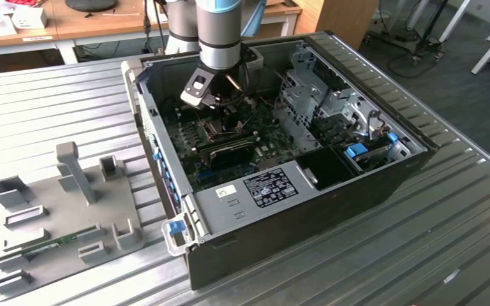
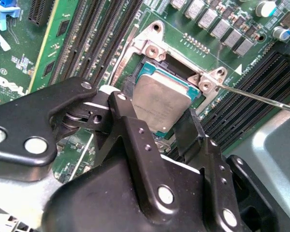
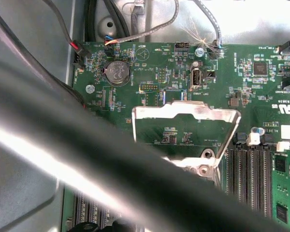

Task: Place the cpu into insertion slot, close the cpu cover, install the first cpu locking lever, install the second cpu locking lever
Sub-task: 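Place the cpu into insertion slot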

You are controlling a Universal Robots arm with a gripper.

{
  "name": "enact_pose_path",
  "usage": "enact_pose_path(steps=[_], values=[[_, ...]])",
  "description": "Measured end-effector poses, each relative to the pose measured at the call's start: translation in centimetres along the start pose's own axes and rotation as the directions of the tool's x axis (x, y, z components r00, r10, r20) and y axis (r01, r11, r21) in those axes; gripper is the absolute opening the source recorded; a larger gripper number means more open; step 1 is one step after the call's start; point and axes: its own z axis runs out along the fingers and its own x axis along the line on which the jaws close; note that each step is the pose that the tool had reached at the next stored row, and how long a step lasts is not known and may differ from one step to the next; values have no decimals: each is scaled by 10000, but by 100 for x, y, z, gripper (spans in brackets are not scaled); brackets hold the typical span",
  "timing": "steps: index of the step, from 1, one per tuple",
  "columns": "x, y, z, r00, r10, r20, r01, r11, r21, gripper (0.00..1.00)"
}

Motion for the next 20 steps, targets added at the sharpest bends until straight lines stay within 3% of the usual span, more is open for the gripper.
enact_pose_path(steps=[20], values=[[-1, 2, -39, 10000, -1, 10, 1, 10000, 0, 56]])
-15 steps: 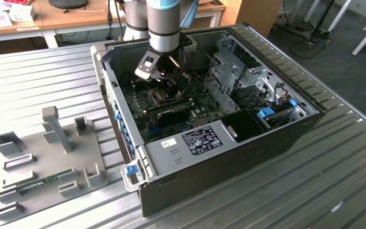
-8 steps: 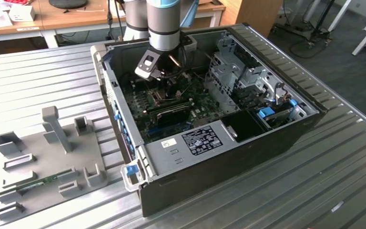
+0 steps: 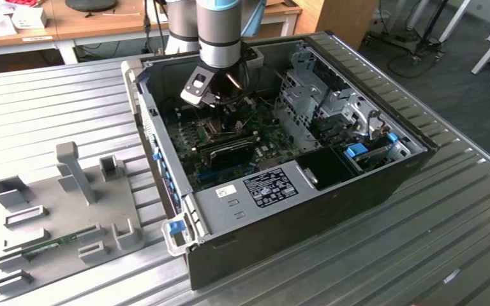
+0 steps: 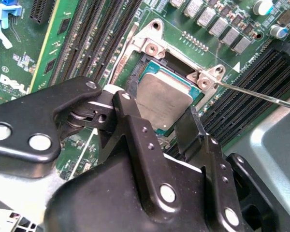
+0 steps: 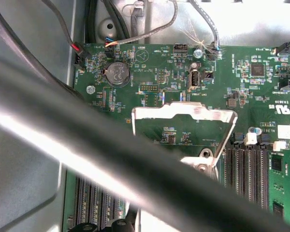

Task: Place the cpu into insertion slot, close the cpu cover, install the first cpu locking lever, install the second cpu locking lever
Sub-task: 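Place the cpu into insertion slot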

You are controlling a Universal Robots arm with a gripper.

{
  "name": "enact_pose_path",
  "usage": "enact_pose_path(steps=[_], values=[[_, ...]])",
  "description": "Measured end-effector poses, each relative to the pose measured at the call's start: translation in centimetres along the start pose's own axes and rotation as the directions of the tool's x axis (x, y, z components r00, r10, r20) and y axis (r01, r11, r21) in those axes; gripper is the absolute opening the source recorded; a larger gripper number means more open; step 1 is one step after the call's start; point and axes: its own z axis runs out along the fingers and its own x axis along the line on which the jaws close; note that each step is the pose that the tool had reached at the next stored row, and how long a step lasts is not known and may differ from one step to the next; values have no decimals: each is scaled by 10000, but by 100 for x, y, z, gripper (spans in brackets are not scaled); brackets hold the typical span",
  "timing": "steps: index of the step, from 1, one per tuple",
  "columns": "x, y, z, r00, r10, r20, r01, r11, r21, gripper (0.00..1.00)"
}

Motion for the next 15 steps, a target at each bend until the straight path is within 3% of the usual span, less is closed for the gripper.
enact_pose_path(steps=[7, 15], values=[[0, 0, 0, 10000, 0, -1, 0, 10000, -1, 54], [0, 3, -46, 10000, 57, 0, -57, 10000, -1, 54]])
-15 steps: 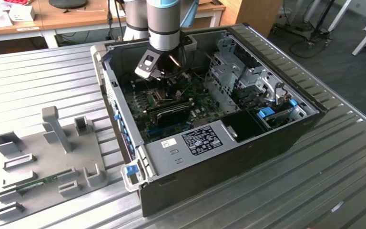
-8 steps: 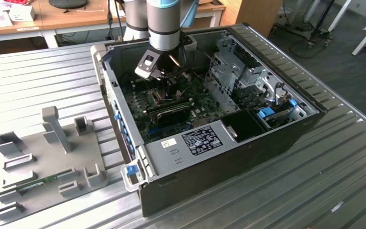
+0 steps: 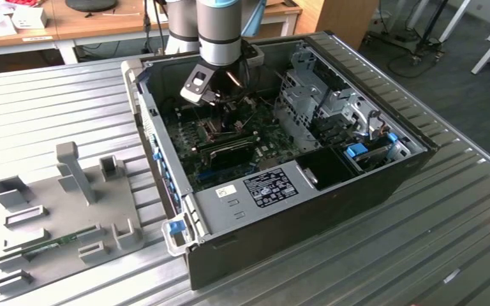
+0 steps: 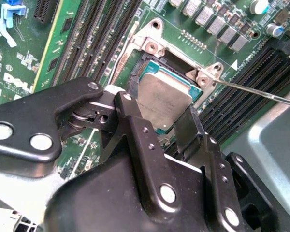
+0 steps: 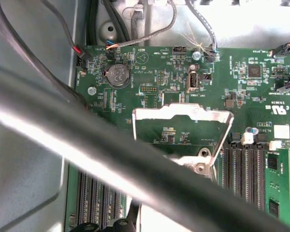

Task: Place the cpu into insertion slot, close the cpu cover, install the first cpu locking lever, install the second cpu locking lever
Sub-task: 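Place the cpu into insertion slot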

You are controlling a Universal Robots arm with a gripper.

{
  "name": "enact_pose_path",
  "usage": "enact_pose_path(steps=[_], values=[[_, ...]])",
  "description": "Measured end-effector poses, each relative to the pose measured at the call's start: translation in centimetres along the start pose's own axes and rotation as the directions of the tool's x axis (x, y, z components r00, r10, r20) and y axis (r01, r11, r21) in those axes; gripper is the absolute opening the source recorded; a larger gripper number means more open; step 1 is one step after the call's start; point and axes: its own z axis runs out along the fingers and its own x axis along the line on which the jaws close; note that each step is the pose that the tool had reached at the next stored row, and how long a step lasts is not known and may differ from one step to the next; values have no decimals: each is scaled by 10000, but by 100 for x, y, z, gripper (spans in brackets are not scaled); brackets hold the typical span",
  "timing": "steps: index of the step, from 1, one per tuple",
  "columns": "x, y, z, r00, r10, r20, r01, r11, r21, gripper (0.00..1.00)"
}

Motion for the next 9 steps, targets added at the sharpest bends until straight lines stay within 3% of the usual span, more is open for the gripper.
enact_pose_path(steps=[3, 9], values=[[-1, 0, -1, 9998, 197, 14, -197, 9998, 5, 54], [-5, -1, 4, 9998, 194, 9, -194, 9998, 1, 54]])
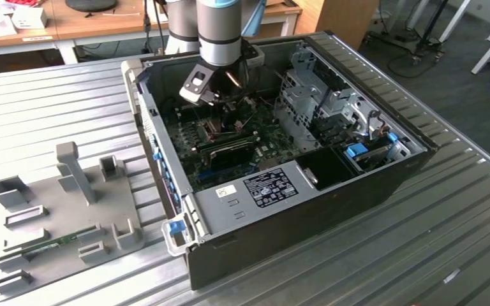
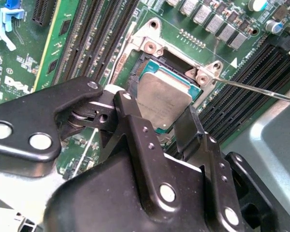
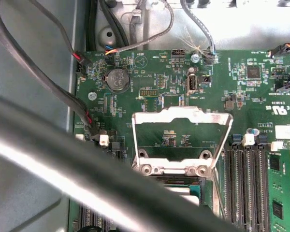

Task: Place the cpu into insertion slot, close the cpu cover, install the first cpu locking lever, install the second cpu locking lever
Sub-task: 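Place the cpu into insertion slot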

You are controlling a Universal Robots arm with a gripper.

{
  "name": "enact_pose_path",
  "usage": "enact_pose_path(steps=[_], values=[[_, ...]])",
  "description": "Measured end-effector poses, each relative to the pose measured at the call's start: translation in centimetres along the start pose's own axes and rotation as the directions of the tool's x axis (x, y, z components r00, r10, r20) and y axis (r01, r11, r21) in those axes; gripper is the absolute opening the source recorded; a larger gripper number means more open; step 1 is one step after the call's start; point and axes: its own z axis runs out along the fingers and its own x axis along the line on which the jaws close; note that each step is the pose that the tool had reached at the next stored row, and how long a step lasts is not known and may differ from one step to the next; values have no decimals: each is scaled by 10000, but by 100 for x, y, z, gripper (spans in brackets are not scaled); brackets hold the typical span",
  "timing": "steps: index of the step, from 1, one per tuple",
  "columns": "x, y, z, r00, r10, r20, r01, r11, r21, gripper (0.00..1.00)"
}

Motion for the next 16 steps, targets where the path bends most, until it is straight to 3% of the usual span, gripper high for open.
enact_pose_path(steps=[10, 16], values=[[-11, -1, 2, 10000, -97, 20, 97, 10000, 1, 54], [-10, 0, 37, 9999, -133, 16, 133, 9999, -1, 54]])
